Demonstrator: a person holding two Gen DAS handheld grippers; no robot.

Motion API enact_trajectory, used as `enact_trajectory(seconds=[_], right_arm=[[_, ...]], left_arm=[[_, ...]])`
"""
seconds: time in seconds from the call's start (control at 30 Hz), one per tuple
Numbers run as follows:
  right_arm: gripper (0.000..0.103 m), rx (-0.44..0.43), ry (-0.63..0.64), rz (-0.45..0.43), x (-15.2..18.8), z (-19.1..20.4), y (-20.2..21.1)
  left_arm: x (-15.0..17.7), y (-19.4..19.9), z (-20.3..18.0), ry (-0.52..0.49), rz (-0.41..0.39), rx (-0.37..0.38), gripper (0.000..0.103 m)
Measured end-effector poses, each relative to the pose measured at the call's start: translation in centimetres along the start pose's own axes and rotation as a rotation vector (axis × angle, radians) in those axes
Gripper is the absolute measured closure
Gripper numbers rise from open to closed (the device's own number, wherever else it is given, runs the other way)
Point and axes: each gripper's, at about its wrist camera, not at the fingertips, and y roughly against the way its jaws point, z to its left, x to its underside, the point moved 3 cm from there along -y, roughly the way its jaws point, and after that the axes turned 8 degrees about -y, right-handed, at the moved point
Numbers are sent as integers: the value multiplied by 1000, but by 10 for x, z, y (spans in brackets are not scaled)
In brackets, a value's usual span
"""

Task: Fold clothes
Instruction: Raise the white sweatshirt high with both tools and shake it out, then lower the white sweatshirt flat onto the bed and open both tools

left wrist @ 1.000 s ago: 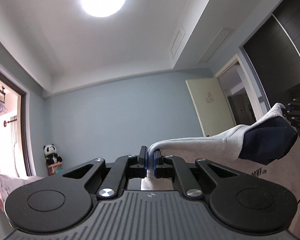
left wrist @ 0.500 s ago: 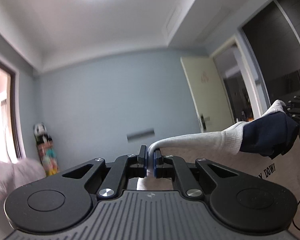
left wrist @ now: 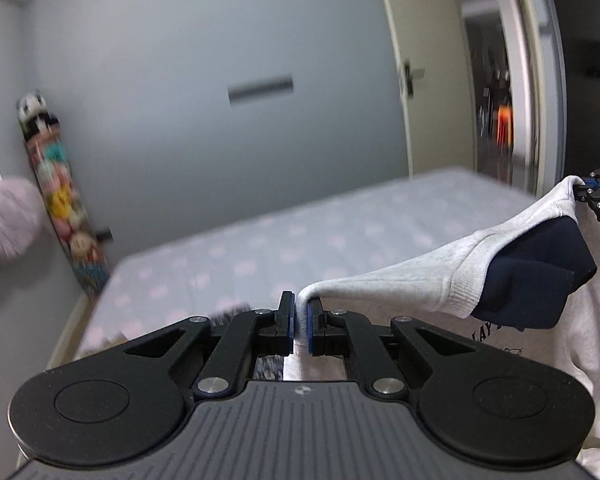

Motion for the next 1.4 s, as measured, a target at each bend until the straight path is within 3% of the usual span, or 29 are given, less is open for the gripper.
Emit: enact_trajectory(seconds=[0.1, 0.27, 0.5, 0.57, 0.7, 0.77, 0.83, 0.93, 1.0, 1.07, 1.1, 1.13, 1.17, 1.27, 1.4], right_arm=[[95, -4, -7, 107, 27, -5, -77], [95, -12, -44, 286, 75, -6, -191], [94, -36, -105, 451, 143, 3, -275], [93, -43, -123, 497, 163, 5, -299], [66, -26, -120, 527, 172, 7, -304], [60, -20, -123, 532, 174, 5, -301], [51, -14, -126, 538, 177, 4, -297], [38, -9, -117, 528, 178, 1, -286], [39, -37, -120, 472, 169, 1, -261], [48, -71, -134, 417, 159, 4, -236], [62, -106, -146, 411, 157, 9, -229], [76, -145, -159, 411, 155, 16, -223], [81, -184, -171, 411, 154, 22, -216], [87, -289, -186, 459, 163, 53, -208], [92, -306, -206, 504, 183, 64, -229]], left_arm=[[7, -73, 5, -39, 92, -10, 99], [49, -166, 1, -33, 239, 4, 98], [109, -262, -14, -2, 398, 36, 97], [121, -275, -14, 21, 424, 36, 91], [139, -294, -11, 33, 477, 21, 80], [143, -295, -10, 29, 494, 7, 68], [141, -281, -8, 18, 463, 1, 56], [136, -254, -7, 3, 387, 6, 53], [131, -232, -8, 25, 330, 35, 52], [126, -210, -13, 58, 274, 101, 54], [126, -204, -20, 56, 272, 149, 57], [126, -198, -28, 55, 270, 196, 69], [130, -197, -39, 39, 289, 224, 77], [147, -197, -71, -12, 344, 274, 79], [173, -219, -100, -17, 418, 308, 81]])
